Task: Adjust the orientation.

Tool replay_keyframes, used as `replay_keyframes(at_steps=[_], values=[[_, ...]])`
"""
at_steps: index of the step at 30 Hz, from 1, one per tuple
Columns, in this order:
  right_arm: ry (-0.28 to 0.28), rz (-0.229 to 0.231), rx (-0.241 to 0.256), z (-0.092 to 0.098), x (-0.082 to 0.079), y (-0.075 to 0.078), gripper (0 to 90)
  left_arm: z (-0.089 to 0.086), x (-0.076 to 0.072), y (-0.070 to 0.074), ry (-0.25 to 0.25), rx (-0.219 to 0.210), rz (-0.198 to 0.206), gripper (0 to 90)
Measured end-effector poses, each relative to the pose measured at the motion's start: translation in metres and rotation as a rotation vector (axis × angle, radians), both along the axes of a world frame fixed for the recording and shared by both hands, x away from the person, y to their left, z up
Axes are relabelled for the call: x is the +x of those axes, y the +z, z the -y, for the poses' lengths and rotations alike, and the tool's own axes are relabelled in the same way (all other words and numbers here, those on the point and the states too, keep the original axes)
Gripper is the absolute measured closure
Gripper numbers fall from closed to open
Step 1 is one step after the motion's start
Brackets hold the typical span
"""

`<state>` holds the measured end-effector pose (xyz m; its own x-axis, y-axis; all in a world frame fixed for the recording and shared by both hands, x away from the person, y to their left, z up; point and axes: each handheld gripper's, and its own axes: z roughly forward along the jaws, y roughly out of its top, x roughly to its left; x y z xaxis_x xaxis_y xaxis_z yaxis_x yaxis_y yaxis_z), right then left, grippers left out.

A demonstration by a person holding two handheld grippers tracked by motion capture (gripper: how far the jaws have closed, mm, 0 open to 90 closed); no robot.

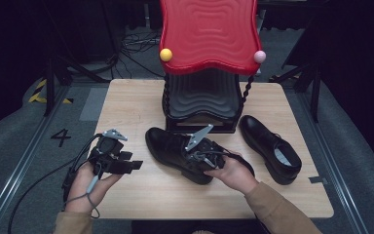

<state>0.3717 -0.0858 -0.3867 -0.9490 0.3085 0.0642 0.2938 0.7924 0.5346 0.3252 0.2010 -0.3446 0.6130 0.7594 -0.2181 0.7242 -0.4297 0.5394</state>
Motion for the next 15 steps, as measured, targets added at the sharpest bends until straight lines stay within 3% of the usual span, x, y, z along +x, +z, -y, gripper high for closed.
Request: replay_keyframes(at_steps=[5,15], values=[[-0.059,0.015,0.0,0.036,-0.02,0.011,84.5,0.012,0.007,0.0,-0.028,0.006,-0.002,48.5],[-0.141,0.032,-0.049,0.067,-0.036,0.016,84.2,0.028,0.019,0.001,-0.084,0.007,0.005,48.5]])
